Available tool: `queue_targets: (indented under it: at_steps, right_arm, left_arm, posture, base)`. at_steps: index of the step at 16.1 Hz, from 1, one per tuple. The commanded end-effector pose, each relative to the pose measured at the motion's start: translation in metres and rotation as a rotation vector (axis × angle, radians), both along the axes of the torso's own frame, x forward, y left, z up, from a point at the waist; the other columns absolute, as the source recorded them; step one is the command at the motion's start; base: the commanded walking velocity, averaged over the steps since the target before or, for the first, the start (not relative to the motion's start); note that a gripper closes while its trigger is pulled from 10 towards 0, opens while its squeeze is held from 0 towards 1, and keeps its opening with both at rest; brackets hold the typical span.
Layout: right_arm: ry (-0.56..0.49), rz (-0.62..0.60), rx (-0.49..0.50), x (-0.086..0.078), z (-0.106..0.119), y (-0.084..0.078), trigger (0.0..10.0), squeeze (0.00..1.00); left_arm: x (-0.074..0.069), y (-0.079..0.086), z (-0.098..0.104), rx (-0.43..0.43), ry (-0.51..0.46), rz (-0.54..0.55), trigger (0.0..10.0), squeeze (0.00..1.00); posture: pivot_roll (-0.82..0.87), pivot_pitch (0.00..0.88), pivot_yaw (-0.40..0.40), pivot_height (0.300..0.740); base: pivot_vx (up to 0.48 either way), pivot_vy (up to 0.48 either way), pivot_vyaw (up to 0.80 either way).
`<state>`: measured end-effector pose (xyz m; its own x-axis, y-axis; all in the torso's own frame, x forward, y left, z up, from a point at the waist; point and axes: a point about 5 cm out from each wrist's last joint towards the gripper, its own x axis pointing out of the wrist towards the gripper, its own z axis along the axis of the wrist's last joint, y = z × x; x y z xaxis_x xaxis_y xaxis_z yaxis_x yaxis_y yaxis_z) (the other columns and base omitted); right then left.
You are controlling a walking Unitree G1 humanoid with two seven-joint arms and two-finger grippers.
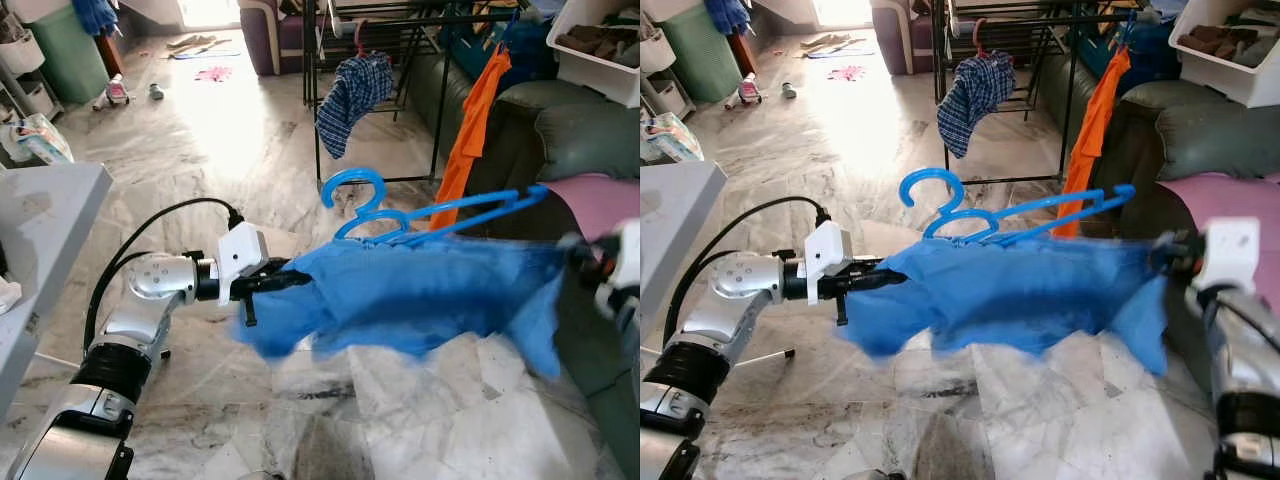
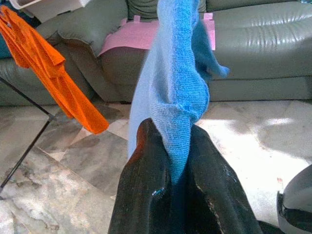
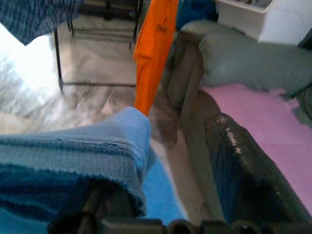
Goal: Hang hanger
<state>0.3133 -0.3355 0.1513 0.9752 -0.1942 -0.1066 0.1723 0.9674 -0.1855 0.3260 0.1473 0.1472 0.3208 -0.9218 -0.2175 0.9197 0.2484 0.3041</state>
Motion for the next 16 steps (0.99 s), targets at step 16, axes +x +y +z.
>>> queue_targets:
  at_steps: [16]
  right_arm:
    - [-0.058, 0.008, 0.042, 0.02, 0.021, 0.018, 0.0, 0.0]
  left_arm:
    - [-0.011, 0.009, -0.039, 0.159, 0.149, -0.059, 0.0, 0.0]
  posture:
    - [-0.07, 0.053, 0.004, 0.74]
  base:
    - [0.0, 0.0, 0.0]
